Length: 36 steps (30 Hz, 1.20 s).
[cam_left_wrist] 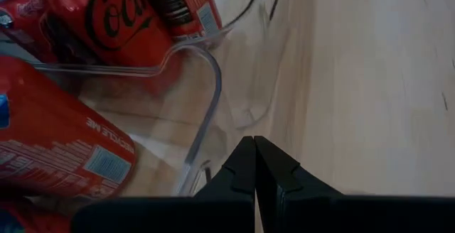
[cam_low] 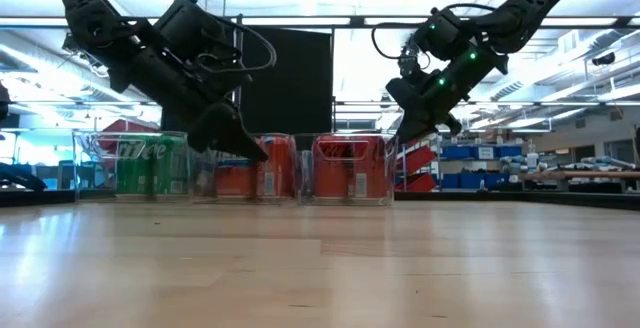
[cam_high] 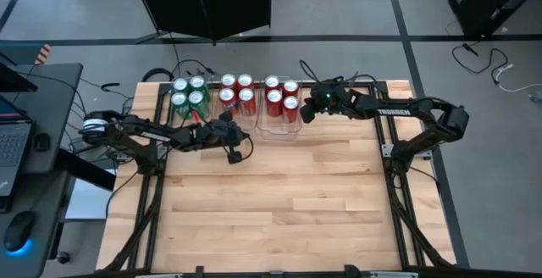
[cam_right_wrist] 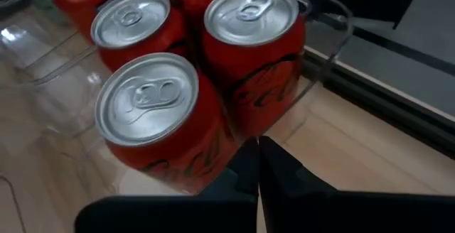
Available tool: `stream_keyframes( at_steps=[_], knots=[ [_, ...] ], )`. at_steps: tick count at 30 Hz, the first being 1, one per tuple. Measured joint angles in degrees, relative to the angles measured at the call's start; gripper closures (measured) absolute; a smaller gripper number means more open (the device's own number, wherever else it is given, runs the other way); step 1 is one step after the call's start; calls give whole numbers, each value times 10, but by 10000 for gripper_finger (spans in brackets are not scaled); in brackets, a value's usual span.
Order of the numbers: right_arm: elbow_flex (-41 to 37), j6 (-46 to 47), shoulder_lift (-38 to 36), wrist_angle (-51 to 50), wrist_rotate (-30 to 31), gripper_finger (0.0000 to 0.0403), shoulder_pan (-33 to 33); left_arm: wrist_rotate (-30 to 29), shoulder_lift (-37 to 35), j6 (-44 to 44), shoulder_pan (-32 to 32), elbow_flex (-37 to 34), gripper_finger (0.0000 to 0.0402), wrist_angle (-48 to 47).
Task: Sort soda cans
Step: Adjust the middle transparent bin, then return to Home Position
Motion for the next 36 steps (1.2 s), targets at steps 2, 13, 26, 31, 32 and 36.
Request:
stream_keyframes(
  at_steps=[2,13,26,31,32,36],
  knots=[
    [0,-8,4,0,1,403,5,6,0,0,2,0,402,6],
    [-13,-108,-26,41,20,403,54,72,-75,-18,-10,0,402,13],
    [-177,-244,-109,243,-104,403,139,162,-189,-36,-11,1,402,-37],
    [-266,-230,-170,316,-105,403,154,179,-192,-44,-12,1,402,-35],
    [-281,-227,-186,322,-98,403,159,179,-192,-44,-12,1,402,-35],
    [-334,-213,-266,328,-51,403,188,183,-194,-44,-12,0,402,-23]
  ],
)
